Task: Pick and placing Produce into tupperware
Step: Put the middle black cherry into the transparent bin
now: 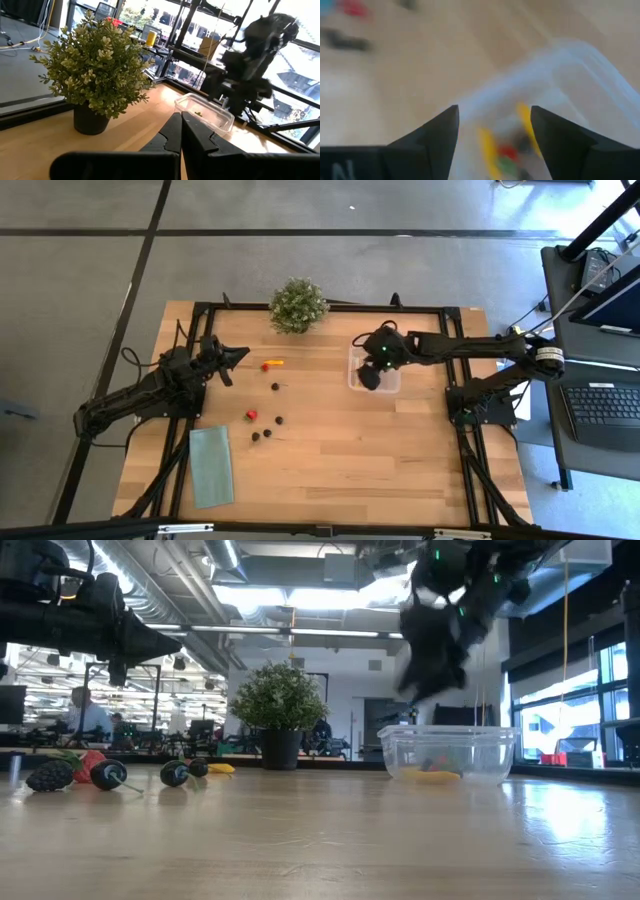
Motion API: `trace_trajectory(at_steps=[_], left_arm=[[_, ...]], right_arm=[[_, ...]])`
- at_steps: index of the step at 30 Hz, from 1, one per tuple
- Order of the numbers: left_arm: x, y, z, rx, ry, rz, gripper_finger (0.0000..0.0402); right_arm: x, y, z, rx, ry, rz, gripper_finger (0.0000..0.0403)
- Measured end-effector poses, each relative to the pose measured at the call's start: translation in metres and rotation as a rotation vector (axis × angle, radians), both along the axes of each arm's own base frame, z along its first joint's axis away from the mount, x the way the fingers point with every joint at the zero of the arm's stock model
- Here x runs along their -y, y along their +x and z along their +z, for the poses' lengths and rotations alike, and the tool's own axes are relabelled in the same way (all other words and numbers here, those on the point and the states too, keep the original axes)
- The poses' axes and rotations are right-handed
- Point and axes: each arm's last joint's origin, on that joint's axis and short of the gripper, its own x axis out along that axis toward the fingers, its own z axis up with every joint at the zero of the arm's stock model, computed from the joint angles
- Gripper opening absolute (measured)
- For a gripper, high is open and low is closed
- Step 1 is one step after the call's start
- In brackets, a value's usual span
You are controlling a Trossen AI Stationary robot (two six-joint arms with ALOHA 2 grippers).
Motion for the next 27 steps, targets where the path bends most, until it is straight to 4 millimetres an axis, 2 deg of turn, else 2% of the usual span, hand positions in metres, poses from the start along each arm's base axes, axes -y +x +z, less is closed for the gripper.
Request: trace_trajectory(at_steps=[6,9,11,13,20,27], left_arm=[[0.0,0.0,0.0,0.0,0.0,0.0,0.0],[0.0,0.0,0.0,-0.001,0.0,0.0,0.0],[0.0,0.0,0.0,0.0,0.0,0.0,0.0],[0.0,0.0,0.0,0.0,0.0,0.002,0.0],[0.0,0.0,0.0,0.0,0.0,0.006,0.0],[0.0,0.0,0.0,0.0,0.0,0.007,0.0]], right_arm=[[-0.029,0.032,0.041,0.262,-0.104,0.139,0.0252],[-0.048,0.05,0.051,0.301,-0.144,0.163,0.0252],[-0.061,0.065,0.05,0.296,-0.169,0.194,0.0252],[-0.074,0.083,0.044,0.273,-0.192,0.206,0.0252],[-0.113,0.141,-0.001,0.172,-0.252,0.157,0.0252],[-0.15,0.181,-0.032,0.221,-0.324,0.201,0.0239]])
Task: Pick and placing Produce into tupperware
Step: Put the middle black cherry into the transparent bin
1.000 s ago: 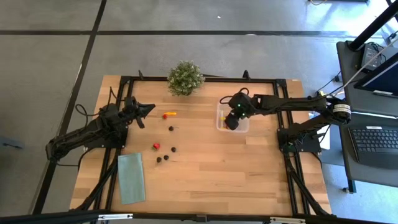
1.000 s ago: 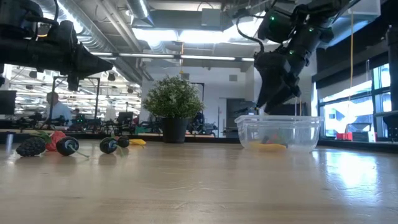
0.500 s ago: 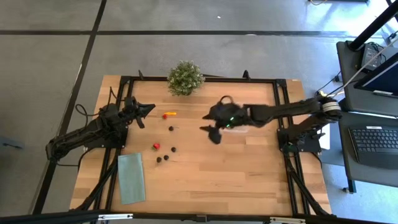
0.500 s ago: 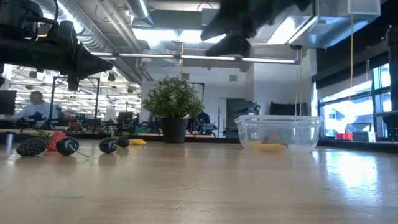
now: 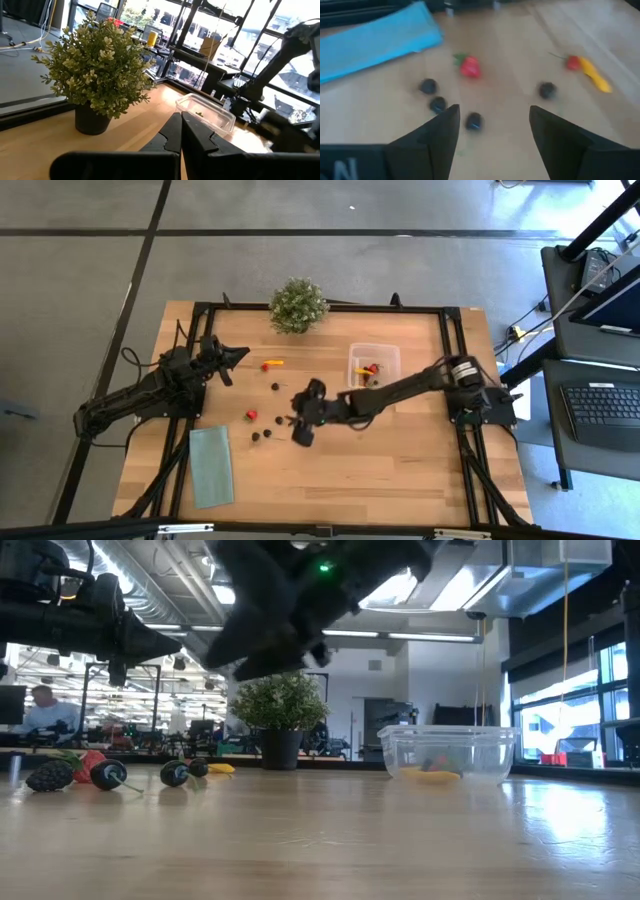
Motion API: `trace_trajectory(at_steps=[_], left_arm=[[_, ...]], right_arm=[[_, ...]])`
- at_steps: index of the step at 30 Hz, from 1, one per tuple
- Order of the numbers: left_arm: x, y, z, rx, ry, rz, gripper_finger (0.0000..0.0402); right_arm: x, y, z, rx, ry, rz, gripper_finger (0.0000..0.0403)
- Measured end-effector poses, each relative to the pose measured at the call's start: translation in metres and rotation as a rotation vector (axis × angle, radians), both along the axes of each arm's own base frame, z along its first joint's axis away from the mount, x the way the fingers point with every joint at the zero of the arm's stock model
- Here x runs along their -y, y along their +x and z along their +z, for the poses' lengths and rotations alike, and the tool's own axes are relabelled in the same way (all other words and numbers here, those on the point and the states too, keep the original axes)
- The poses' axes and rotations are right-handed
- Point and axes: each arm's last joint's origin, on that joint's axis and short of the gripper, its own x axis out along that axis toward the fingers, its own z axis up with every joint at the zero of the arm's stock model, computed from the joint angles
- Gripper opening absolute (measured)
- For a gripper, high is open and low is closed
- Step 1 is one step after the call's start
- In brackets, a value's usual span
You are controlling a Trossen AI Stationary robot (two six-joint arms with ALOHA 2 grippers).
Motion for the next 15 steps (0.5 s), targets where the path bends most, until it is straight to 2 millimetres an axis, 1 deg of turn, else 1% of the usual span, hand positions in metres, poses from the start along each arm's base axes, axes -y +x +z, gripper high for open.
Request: trace_trajectory(at_steps=[3,8,12,15], left_arm=[[0.0,0.0,0.0,0.0,0.0,0.0,0.0],[0.0,0.0,0.0,0.0,0.0,0.0,0.0],[0.0,0.0,0.0,0.0,0.0,0.0,0.0],[0.0,0.0,0.0,0.0,0.0,0.0,0.0]], right_arm=[[-0.007,0.011,-0.014,0.016,0.0,0.014,0.0231],[-0.01,0.027,-0.036,0.069,-0.017,0.028,0.0226],[-0.01,0.033,-0.056,0.053,-0.052,0.047,0.0225],[-0.011,0.037,-0.067,0.036,-0.055,0.048,0.0225]])
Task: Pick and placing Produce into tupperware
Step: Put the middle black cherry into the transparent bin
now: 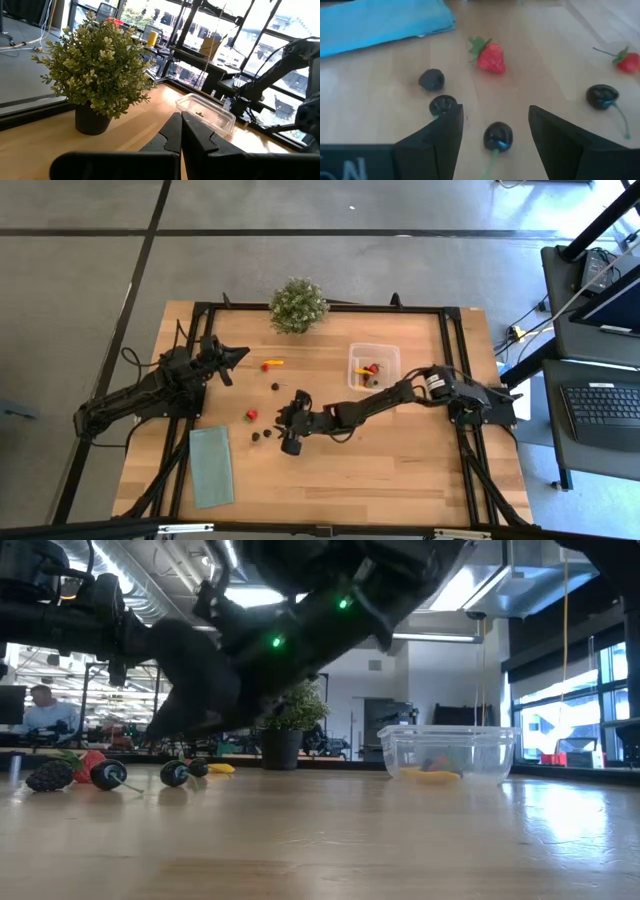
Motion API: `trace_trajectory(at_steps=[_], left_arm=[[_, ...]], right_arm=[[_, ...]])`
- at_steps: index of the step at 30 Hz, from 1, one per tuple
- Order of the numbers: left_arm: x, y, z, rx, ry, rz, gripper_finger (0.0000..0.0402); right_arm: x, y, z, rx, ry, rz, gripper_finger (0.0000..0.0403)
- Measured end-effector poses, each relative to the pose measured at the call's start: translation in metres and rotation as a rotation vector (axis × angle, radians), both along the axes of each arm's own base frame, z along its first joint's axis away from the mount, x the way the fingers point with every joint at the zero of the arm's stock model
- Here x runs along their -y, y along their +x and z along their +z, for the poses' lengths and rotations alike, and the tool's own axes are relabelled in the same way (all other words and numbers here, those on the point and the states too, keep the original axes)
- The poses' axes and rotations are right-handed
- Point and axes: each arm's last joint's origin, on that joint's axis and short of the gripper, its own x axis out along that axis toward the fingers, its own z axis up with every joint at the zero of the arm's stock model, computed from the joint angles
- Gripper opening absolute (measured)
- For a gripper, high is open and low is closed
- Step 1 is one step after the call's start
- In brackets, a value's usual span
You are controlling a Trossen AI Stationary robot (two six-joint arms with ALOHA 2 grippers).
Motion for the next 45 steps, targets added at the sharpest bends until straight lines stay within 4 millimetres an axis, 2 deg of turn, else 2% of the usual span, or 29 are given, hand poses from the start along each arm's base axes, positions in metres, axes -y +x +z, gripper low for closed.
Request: trace_trajectory(at_steps=[13,30,34,41,45], left_arm=[[0.0,0.0,0.0,0.0,0.0,0.001,0.0],[0.0,0.0,0.0,0.0,0.0,0.001,0.0],[0.0,0.0,0.0,0.0,0.0,0.001,0.0],[0.0,0.0,0.0,0.0,0.0,0.001,0.0],[0.0,0.0,0.0,0.0,0.0,0.001,0.0]], right_arm=[[-0.002,0.01,-0.034,-0.05,0.012,-0.013,0.0225],[0.005,0.01,-0.036,-0.072,0.038,-0.033,0.0223],[0.008,0.01,-0.036,-0.076,0.037,-0.038,0.0198],[0.009,0.009,-0.037,-0.087,0.038,-0.034,0.0111],[0.009,0.009,-0.037,-0.09,0.039,-0.033,0.0108]])
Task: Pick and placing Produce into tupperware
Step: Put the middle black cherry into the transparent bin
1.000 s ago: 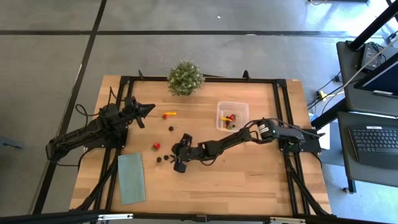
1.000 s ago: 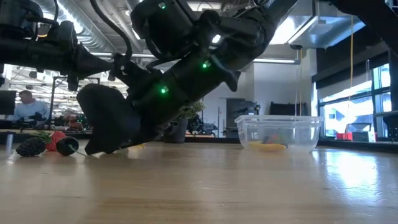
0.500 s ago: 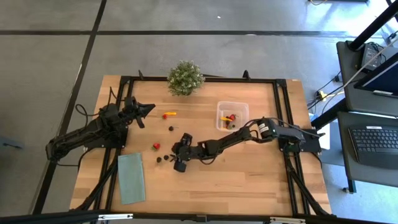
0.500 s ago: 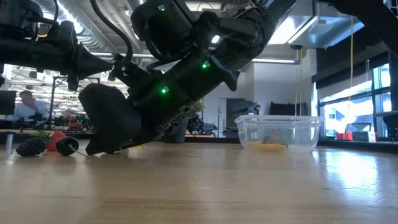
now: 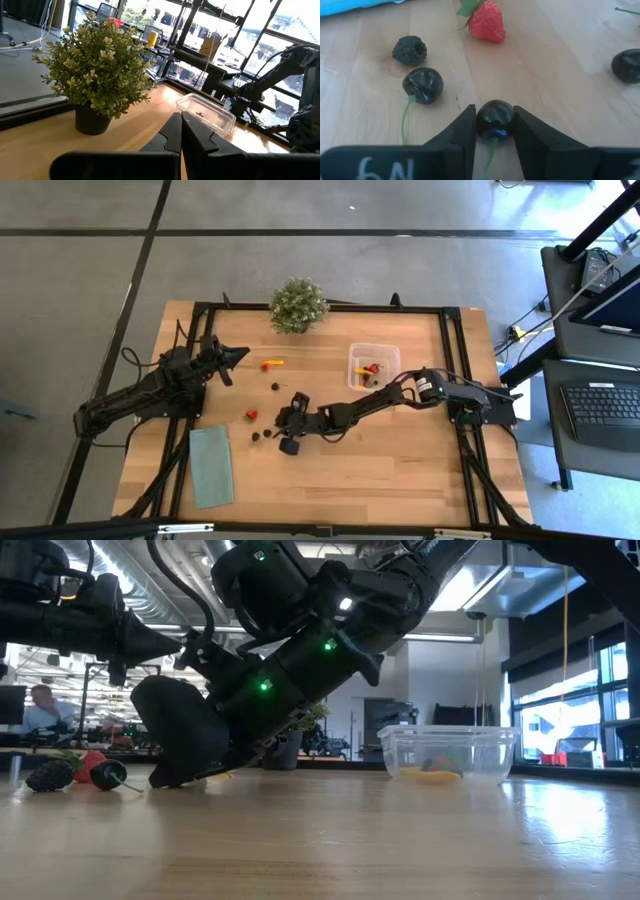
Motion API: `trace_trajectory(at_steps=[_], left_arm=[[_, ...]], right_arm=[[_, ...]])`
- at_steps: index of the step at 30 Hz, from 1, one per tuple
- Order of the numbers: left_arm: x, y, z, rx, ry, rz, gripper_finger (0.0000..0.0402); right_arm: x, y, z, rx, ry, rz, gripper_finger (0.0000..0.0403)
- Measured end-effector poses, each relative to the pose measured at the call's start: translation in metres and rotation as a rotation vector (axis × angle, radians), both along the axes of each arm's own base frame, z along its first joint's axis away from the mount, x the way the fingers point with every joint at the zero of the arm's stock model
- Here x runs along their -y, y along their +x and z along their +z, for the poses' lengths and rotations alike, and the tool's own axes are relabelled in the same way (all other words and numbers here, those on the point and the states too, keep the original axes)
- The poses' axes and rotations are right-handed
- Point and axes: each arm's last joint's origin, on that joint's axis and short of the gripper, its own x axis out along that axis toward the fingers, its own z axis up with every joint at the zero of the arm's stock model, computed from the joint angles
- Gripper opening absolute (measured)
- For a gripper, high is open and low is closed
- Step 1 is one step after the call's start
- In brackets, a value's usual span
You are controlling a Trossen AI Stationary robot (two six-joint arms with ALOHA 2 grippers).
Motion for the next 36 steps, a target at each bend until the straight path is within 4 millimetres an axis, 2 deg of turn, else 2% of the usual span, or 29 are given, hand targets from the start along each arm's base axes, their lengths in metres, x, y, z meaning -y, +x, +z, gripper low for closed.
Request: trace_trajectory(at_steps=[3,6,7,11,18,20,23,26,29,33,36], left_arm=[[0.0,0.0,0.0,0.0,0.0,0.0,0.0],[0.0,0.0,0.0,0.0,0.0,-0.001,0.0],[0.0,0.0,0.0,0.001,0.0,0.0,0.0],[0.001,0.001,0.001,0.042,-0.068,-0.048,0.0],[0.007,0.003,0.003,0.044,-0.022,-0.237,0.0],[0.007,0.003,0.003,0.036,-0.025,-0.248,0.0],[0.009,0.004,0.002,0.029,-0.026,-0.253,0.0],[0.009,0.005,0.002,0.021,-0.009,-0.23,0.0],[0.008,0.005,0.004,0.039,0.004,-0.204,0.0],[0.007,0.004,0.005,0.052,0.01,-0.163,0.0],[0.007,0.004,0.005,0.054,0.011,-0.141,0.0]], right_arm=[[0.0,-0.001,0.004,-0.002,0.014,0.015,0.0108],[0.003,-0.004,0.022,-0.024,0.036,0.028,0.0108],[0.005,-0.006,0.033,-0.025,0.037,0.027,0.0108],[0.016,-0.018,0.099,0.008,0.034,0.021,0.0108],[0.049,-0.066,0.194,-0.01,0.035,-0.033,0.0108],[0.059,-0.082,0.215,-0.02,0.041,-0.058,0.0108],[0.075,-0.107,0.236,-0.071,0.044,-0.114,0.0108],[0.09,-0.131,0.251,-0.139,0.044,-0.176,0.011],[0.103,-0.15,0.254,-0.222,0.041,-0.219,0.0109],[0.121,-0.17,0.246,-0.315,0.042,-0.275,0.0109],[0.135,-0.181,0.225,-0.386,0.072,-0.305,0.0109]])
